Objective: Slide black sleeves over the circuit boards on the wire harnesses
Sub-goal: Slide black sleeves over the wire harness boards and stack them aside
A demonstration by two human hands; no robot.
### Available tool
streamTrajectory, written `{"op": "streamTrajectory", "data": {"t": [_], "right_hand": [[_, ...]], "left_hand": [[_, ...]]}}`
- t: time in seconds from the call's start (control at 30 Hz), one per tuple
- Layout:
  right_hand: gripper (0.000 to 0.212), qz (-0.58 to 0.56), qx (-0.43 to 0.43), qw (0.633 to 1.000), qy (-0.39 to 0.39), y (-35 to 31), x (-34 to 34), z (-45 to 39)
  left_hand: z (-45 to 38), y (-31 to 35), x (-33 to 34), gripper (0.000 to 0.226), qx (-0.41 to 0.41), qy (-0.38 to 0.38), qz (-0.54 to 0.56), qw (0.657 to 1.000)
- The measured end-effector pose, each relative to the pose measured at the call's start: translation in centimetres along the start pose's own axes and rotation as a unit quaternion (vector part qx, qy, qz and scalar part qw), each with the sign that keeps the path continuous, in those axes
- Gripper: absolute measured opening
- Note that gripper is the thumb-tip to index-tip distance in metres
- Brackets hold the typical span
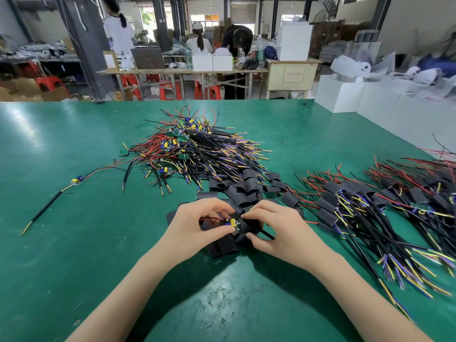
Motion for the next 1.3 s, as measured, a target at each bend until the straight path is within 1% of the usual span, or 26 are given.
{"op": "streamTrajectory", "data": {"t": [0.13, 0.27, 0.47, 0.7, 0.83, 0.97, 1.07, 1.3], "right_hand": [[0.030, -0.015, 0.000, 1.000, 0.008, 0.04, -0.02, 0.05], [0.034, -0.035, 0.005, 0.999, 0.004, 0.12, 0.07, 0.00], [0.033, -0.062, 0.017, 0.998, 0.012, 0.23, 0.00, -0.22], [0.031, -0.078, 0.025, 0.997, 0.003, -0.06, -0.23, -0.26], [0.031, -0.094, 0.046, 0.994, 0.010, 0.11, -0.19, -0.29], [0.030, -0.103, 0.072, 0.991, 0.037, 0.56, -0.49, -0.40], [0.030, -0.112, 0.078, 0.990, 0.047, 0.84, -0.74, -0.38], [0.030, -0.098, 0.065, 0.992, 0.043, 0.42, -0.73, -0.40]], "left_hand": [[-0.07, -0.20, -0.15, 0.022, -0.016, 0.009, 0.034, 0.999], [-0.03, -0.27, -0.15, 0.021, -0.015, 0.011, 0.042, 0.999], [-0.14, -0.59, -0.23, 0.017, -0.024, 0.024, 0.061, 0.998], [-0.12, -0.15, -0.03, 0.018, 0.003, 0.009, 0.045, 0.999], [-0.06, 0.02, 0.13, 0.022, 0.013, 0.003, 0.036, 0.999], [-0.08, -0.53, 0.14, 0.029, -0.021, -0.034, 0.084, 0.996], [-0.10, -0.78, -0.09, 0.028, -0.046, -0.027, 0.122, 0.991], [-0.01, -0.73, 0.05, 0.021, -0.045, -0.025, 0.103, 0.993]]}}
Point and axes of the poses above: each hand's wrist, its own z-axis away from the middle knuckle, its own x-axis out of the palm, y = z × x, the point moved 6 cm from there along -z, towards the middle knuckle, and after that the axes turned 6 degrees about y, right-handed, at the moved point
